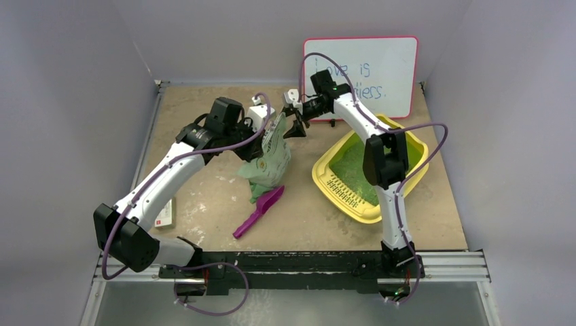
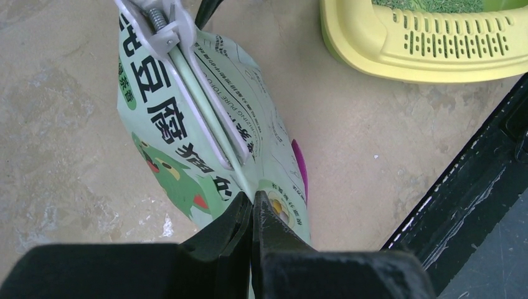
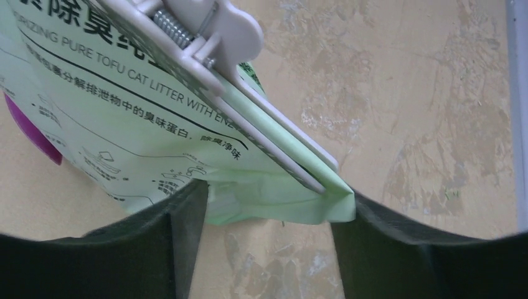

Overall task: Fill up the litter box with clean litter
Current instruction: Move the cat litter bag to the center of the board.

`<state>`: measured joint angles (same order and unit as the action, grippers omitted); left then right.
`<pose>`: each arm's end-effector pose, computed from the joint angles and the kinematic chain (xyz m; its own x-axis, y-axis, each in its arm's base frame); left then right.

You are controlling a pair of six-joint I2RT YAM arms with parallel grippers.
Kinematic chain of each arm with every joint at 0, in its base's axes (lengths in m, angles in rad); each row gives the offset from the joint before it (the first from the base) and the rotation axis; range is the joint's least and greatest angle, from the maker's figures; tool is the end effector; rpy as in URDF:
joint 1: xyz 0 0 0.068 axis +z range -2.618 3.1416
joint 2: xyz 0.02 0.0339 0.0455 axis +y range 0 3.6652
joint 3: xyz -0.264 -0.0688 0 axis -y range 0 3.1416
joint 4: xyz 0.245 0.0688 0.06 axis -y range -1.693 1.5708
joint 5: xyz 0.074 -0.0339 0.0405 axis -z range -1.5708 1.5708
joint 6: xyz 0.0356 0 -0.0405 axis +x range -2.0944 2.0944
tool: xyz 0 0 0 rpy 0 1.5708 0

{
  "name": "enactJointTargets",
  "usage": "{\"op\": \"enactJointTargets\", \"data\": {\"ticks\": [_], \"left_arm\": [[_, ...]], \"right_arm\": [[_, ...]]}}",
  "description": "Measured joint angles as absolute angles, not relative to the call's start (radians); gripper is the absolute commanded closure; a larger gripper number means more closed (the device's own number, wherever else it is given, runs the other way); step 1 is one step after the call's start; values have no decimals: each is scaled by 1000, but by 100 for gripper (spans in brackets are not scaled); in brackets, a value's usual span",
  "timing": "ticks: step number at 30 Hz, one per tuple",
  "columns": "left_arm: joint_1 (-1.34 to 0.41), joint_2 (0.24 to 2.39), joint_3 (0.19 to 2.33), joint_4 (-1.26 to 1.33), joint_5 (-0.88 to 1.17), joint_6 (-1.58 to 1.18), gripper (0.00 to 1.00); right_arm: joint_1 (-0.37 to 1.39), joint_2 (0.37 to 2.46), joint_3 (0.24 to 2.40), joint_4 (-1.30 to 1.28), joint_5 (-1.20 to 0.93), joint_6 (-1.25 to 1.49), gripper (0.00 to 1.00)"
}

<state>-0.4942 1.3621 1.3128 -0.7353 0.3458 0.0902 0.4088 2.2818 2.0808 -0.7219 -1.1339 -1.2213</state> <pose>0.2487 -0.1477 0.3437 -0.5603 0.3981 -0.7264 0.7108 0.6814 -0.1748 0.4442 0.2276 0.2524 0.3789 -0.2691 -0.8854 -0.9168 -0.2393 -0.3196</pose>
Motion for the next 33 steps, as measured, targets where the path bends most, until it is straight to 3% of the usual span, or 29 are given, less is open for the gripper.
{"op": "enactJointTargets", "data": {"ticks": [4,7,15,24,31,33], "left_arm": [[-495,1362,1312,-744,347,89,100],[-500,1361,1312,-746,348,89,100],[-506,1351,1309,-762,353,88,100],[-506,1288,1259,-742,252,62,100],[-505,1241,1205,-712,150,34,100],[-504,1235,1195,-710,136,30,100]], "right_arm": [[406,2282,2081,-731,-1141,-1231,69],[403,2269,2064,-752,-1142,-1255,100],[405,2083,1793,-612,-1064,-1175,100],[442,1695,1245,-145,-831,-780,100],[538,1496,997,44,-671,-596,100],[562,1466,972,53,-635,-561,79]]}}
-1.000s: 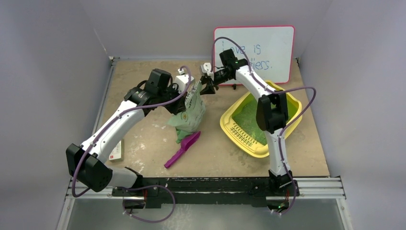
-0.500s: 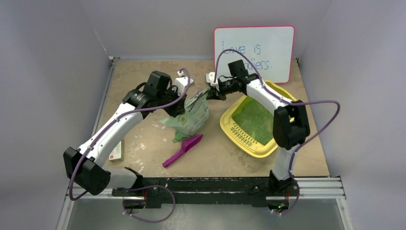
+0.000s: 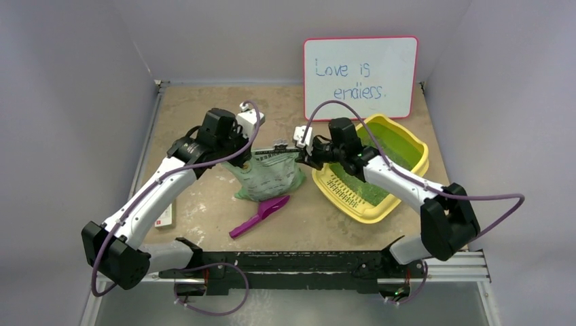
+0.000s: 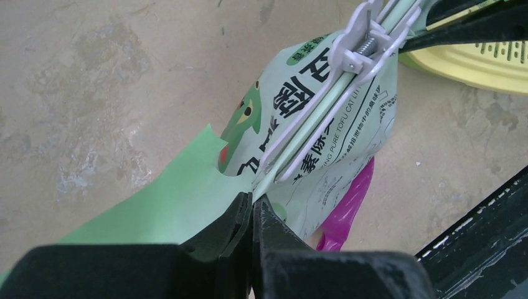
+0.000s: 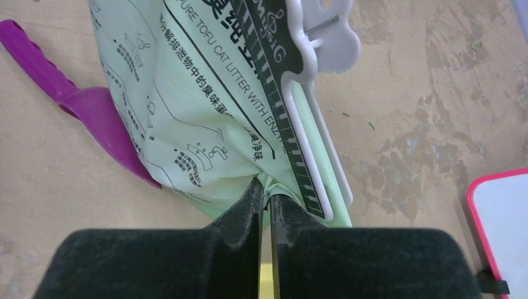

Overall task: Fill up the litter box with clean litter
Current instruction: Move the cat litter bag to the center of the board, then remove the clamp from the cat litter bag.

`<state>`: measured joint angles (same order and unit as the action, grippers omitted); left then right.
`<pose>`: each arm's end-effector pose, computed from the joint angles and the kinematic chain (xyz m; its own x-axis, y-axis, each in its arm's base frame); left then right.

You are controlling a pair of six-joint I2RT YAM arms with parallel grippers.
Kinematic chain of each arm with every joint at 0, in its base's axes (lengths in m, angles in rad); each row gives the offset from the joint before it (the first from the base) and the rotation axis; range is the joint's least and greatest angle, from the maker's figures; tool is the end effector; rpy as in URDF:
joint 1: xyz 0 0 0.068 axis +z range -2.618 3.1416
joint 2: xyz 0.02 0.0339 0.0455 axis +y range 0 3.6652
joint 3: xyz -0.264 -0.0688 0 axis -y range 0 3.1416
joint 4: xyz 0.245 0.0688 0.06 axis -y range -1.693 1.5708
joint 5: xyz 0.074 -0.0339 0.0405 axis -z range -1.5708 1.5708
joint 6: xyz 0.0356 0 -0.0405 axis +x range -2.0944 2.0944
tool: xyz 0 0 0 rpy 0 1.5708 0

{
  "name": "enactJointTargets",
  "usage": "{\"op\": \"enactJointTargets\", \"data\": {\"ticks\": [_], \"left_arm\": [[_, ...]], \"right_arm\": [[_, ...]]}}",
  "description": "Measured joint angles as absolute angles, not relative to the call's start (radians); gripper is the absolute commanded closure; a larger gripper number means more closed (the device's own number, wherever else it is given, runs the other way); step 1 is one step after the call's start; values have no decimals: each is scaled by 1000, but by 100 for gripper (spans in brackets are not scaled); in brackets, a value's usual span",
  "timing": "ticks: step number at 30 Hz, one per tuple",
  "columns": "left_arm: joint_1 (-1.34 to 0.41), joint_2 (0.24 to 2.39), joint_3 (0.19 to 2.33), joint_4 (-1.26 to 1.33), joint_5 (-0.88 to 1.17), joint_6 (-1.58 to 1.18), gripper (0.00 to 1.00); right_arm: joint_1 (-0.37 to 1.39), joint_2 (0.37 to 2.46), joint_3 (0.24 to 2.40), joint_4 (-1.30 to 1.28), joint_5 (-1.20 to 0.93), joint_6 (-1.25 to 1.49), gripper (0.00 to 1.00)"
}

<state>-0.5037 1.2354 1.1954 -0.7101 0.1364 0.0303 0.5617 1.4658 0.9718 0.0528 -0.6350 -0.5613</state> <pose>0.2256 -0.1299 0.3385 -0.5796 0.3537 -0.7341 0.5831 0.8093 -0.0705 0.2675 0.1933 0.2689 0.1639 -0.4032 -0.9003 -0.9397 0.2139 -0.2669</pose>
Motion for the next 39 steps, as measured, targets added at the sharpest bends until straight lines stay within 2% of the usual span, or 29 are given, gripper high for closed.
{"op": "enactJointTargets", "data": {"ticks": [3,7,9,15,21,24,29,39], "left_arm": [[-502,1224,1177,-689,133,27,100],[-497,1196,1132,-627,138,23,100],[-497,1187,1119,-609,146,18,100],[-496,1174,1104,-591,194,13,100],[-493,1151,1086,-586,243,11,100],[-493,1148,1084,-585,254,11,100],[-493,1141,1081,-586,262,10,100],[-493,1139,1081,-593,277,11,100]], "right_arm": [[583,1436,971,27,-577,-516,47],[611,1368,958,2,-487,-470,23],[617,1325,947,-4,-454,-456,21],[621,1266,949,51,-442,-419,20],[621,1364,1091,62,-548,-401,27],[621,1436,1174,62,-624,-403,32],[622,1512,1215,22,-720,-426,45],[622,1520,1217,-56,-762,-492,61]]}}
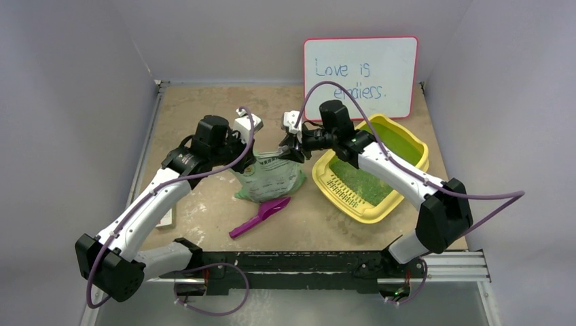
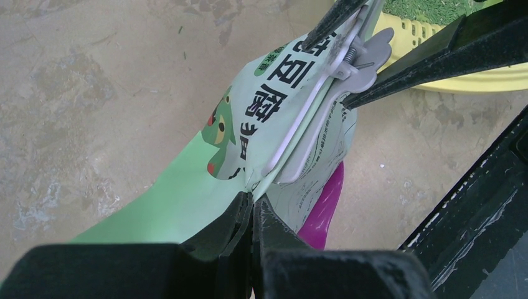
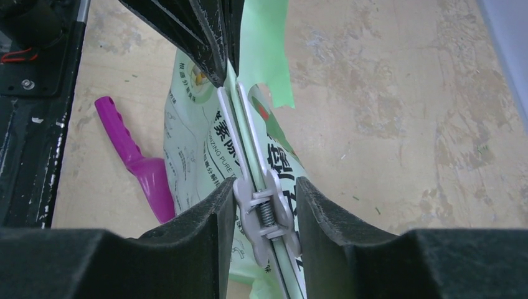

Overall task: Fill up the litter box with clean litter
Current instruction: Remove the clamp from the cat litter bag, then place the clamp at the center of the board.

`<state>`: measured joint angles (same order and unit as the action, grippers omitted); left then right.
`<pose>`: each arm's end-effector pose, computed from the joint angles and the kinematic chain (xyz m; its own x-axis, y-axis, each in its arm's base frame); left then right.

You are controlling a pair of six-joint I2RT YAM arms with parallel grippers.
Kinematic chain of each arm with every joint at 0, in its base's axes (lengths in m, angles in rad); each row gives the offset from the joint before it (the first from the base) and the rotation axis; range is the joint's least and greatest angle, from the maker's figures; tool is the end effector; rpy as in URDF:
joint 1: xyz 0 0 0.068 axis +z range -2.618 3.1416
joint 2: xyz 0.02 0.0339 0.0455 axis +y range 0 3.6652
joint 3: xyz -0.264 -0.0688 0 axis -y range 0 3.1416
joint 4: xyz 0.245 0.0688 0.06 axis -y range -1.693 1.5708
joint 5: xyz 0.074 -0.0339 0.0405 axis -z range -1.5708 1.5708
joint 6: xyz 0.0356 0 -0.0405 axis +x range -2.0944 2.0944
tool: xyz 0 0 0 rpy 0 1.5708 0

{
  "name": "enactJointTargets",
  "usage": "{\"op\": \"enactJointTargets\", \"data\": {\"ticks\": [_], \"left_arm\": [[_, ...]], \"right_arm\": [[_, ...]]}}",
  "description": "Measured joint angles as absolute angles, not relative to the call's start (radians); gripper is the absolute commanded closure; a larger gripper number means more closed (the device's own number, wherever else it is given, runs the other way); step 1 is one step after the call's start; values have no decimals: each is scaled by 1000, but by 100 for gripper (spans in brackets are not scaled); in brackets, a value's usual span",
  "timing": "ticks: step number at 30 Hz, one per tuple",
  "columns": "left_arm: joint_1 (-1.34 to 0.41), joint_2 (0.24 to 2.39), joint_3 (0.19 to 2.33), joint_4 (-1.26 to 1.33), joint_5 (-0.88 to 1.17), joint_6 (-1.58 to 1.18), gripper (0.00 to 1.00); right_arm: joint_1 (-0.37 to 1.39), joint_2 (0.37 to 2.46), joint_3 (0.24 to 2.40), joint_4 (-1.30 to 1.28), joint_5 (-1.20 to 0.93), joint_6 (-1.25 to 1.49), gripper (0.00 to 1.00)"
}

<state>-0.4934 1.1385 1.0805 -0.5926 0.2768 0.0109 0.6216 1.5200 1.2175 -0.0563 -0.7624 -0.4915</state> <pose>0.2099 -0.1239 0.3334 -0.5263 0.2950 -0.7975 0.6529 0.7410 -0.1568 0.2716 0.2248 0.3264 0.1952 -0.2800 -0.9399 -0.9695 0.0898 -0.2281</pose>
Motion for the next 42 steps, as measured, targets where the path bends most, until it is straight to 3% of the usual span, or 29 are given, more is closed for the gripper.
{"op": "enactJointTargets", "data": {"ticks": [1,4,11,23,28,34,42], "left_arm": [[-493,1139,1081,-593,277,11,100],[-493,1138,1081,-593,278,11,100],[-493,1138,1080,-592,277,11,100],[-493,1137,1079,-591,281,10,100],[-493,1137,1077,-588,276,1,100],[-493,1137,1074,-582,267,-11,100],[-493,1131,1058,-557,245,-18,100]], "right_arm": [[622,1520,1222,-66,-762,-496,64],[622,1519,1235,-97,-763,-518,85],[622,1517,1265,-156,-760,-544,100],[625,1313,1254,-191,-546,-502,100],[625,1074,1087,-166,-517,-360,100],[640,847,715,-91,-551,-58,100],[792,864,532,-125,-532,98,99]]}}
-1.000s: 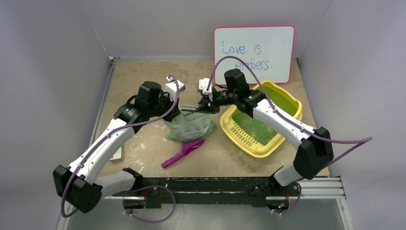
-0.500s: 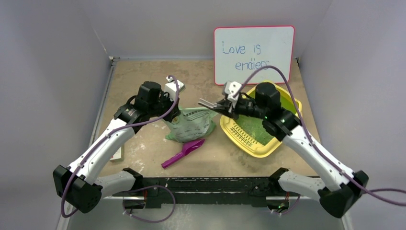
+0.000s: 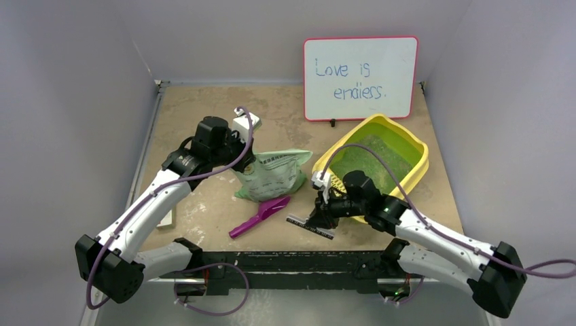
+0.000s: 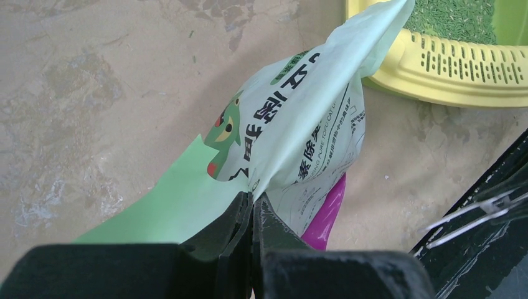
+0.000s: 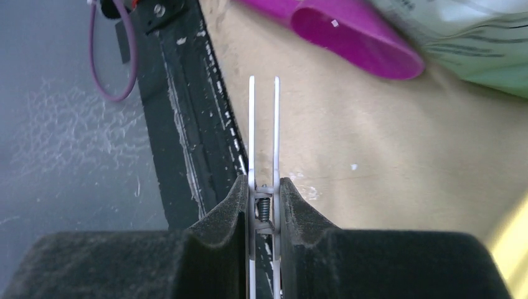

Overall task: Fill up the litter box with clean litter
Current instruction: Place the clamp at the center of the board.

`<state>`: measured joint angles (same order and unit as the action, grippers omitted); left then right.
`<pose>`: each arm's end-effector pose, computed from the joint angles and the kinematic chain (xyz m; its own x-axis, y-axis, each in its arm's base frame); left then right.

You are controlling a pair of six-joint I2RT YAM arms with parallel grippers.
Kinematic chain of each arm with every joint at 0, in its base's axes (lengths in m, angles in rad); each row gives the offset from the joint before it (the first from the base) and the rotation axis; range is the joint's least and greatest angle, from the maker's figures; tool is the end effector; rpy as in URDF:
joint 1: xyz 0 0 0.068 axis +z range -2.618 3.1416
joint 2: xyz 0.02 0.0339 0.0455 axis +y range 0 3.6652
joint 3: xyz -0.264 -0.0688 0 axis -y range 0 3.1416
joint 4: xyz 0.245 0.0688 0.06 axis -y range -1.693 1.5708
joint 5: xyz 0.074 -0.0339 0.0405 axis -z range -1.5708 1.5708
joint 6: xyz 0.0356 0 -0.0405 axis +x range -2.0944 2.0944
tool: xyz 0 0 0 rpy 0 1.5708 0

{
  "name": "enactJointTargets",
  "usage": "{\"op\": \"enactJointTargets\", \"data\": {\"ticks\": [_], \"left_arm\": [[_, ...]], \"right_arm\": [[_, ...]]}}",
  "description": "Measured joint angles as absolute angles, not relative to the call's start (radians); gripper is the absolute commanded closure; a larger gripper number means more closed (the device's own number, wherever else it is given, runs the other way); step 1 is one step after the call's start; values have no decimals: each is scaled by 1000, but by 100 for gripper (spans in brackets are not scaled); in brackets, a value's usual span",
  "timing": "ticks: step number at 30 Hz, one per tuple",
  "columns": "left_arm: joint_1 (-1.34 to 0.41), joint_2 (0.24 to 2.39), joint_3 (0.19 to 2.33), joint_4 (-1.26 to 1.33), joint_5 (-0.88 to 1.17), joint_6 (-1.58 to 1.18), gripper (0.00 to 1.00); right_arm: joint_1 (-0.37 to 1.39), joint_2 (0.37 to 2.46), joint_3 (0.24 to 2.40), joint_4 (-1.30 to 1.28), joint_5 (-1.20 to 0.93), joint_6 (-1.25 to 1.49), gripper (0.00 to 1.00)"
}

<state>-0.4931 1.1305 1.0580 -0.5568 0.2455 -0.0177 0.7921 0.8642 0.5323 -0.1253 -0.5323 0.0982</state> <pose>0.2108 -0.1231 0.3305 -0.5296 0.2651 -0.8058 0.6230 0.7663 -0.1573 0.1232 0.1506 0.2450 -0.4000 -0.2852 -0.8710 -0.8983 0.3105 0.3109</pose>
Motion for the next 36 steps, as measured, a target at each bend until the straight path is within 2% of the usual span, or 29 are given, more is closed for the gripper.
{"op": "enactJointTargets", "data": {"ticks": [10,13,15,17,19,21,23,27,33,36], "left_arm": [[-493,1127,1049,-540,231,-34,100],[-493,1127,1049,-540,231,-35,100],[-493,1127,1049,-540,231,-35,100],[-493,1127,1049,-540,231,-35,100],[-493,1127,1049,-540,231,-35,97],[-493,1127,1049,-541,231,-35,93],[-493,1127,1049,-540,231,-38,89],[-493,1125,1049,-538,236,-42,88],[-493,1125,1049,-538,240,-41,86],[-493,1124,1049,-538,241,-42,86]], "right_arm": [[963,1207,597,-99,-468,58,89],[970,1303,647,-89,-461,44,75],[970,1346,666,-83,-458,41,70],[970,1369,673,-78,-443,34,60],[970,1369,674,-78,-418,28,56],[970,1359,677,-81,-382,21,48],[970,1338,684,-102,-344,10,46],[970,1258,700,-166,-256,-2,44],[970,1073,764,-195,-79,20,16],[947,1018,812,-168,-7,16,12]]}}
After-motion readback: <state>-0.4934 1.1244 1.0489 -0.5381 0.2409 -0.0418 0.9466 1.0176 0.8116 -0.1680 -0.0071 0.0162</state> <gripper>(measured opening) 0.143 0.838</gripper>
